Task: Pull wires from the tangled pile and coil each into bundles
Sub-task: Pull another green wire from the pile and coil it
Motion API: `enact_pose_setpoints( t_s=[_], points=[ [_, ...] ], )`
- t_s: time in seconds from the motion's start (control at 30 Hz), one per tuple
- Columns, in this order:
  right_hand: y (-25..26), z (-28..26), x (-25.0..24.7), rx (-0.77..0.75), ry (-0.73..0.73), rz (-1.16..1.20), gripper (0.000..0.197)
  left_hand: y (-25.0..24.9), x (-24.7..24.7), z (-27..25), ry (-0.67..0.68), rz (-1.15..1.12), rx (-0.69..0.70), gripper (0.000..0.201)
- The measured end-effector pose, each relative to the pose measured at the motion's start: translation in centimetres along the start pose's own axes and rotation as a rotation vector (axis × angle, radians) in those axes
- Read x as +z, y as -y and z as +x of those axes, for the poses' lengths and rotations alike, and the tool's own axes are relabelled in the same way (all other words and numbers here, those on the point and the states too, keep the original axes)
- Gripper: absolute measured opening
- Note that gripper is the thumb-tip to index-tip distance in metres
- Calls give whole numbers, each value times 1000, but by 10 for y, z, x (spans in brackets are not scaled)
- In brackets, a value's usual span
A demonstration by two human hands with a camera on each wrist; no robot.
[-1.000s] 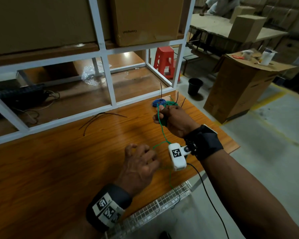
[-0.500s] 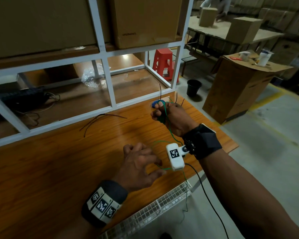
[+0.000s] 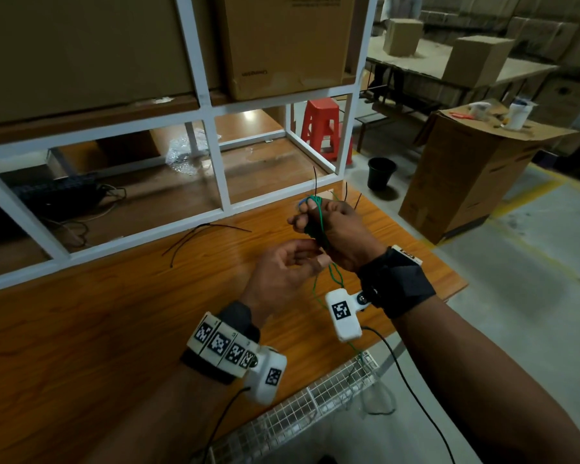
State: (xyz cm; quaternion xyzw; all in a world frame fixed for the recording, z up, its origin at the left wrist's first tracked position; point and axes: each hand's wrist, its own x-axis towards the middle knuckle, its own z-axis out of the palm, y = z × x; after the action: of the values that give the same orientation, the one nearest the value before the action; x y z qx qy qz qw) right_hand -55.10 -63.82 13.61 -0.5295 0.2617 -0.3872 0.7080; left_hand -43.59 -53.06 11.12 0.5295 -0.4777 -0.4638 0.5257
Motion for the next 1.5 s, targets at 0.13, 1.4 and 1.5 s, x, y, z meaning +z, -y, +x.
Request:
enact_pose_setpoints(
  t_s=[0.13, 1.4, 1.5],
  points=[
    [0, 1, -2, -37, 8, -177, 29, 3, 5, 0, 157, -245, -137, 36],
    [-24, 4, 20, -346, -195, -538, 32, 38, -59, -26, -102, 270, -49, 16],
    [-30, -1, 7, -253, 5, -1110, 31, 44, -73, -31, -104, 348, -70, 13]
  ],
)
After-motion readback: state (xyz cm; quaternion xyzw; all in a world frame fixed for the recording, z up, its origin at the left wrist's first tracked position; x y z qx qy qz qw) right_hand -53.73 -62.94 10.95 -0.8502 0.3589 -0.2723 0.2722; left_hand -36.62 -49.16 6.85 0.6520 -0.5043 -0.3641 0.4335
